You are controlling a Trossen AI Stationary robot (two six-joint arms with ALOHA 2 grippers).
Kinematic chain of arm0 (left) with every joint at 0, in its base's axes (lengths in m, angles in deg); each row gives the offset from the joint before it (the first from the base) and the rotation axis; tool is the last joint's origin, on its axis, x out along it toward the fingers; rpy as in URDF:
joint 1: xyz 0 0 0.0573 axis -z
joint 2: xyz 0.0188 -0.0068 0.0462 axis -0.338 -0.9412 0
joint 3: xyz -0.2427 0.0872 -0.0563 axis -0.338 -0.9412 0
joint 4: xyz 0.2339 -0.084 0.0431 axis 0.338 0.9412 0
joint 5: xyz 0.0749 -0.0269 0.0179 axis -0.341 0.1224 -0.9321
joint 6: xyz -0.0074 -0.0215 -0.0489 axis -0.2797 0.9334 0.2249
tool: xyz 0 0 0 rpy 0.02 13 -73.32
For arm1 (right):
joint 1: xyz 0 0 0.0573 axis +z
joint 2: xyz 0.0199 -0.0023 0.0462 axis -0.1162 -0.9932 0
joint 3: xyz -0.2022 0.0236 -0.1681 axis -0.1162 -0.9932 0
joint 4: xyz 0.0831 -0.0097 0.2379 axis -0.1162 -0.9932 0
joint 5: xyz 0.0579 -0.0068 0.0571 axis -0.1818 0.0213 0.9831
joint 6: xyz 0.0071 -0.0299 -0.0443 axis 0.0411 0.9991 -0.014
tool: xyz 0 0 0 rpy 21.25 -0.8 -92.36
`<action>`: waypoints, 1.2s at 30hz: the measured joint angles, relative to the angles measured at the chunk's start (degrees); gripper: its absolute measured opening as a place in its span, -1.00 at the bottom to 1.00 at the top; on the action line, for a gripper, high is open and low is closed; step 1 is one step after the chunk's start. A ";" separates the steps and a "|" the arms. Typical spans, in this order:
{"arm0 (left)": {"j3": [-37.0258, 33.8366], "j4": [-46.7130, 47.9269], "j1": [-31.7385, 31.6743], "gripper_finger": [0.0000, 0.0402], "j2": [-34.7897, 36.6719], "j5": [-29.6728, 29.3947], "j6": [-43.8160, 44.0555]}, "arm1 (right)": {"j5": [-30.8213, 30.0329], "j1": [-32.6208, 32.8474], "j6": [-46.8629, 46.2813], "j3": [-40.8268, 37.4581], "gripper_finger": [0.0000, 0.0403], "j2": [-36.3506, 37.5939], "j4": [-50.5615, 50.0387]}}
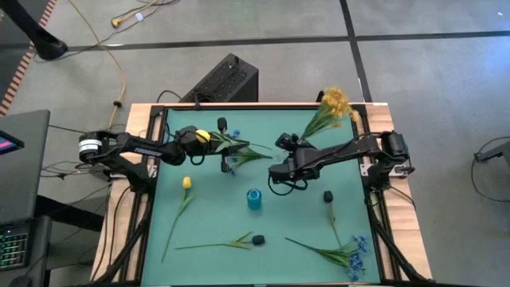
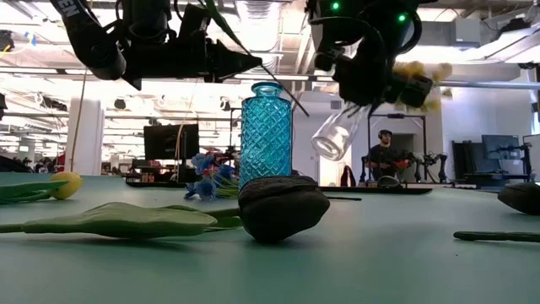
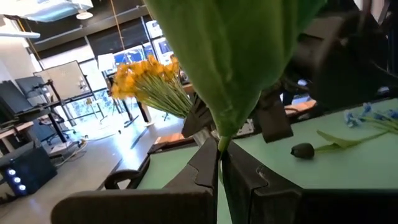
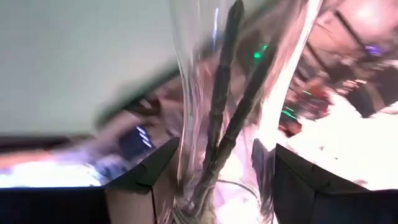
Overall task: Sort flowers into vase by color
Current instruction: Put the top yellow tulip into the transparent vase
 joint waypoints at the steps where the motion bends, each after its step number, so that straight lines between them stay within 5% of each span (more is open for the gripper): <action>1: 0.34 0.14 0.00 -1.00 0.02 0.00 0.26 | -1.23 0.46 1.20 -0.02 0.09 0.00 -0.05; 13: 4.13 5.73 0.00 -1.00 0.02 -0.02 2.75 | -8.73 4.20 14.01 -9.67 0.09 0.02 0.00; 36: 4.13 6.40 -0.02 -1.00 0.02 -5.53 4.71 | -17.48 -1.86 6.11 -25.99 0.10 0.09 4.86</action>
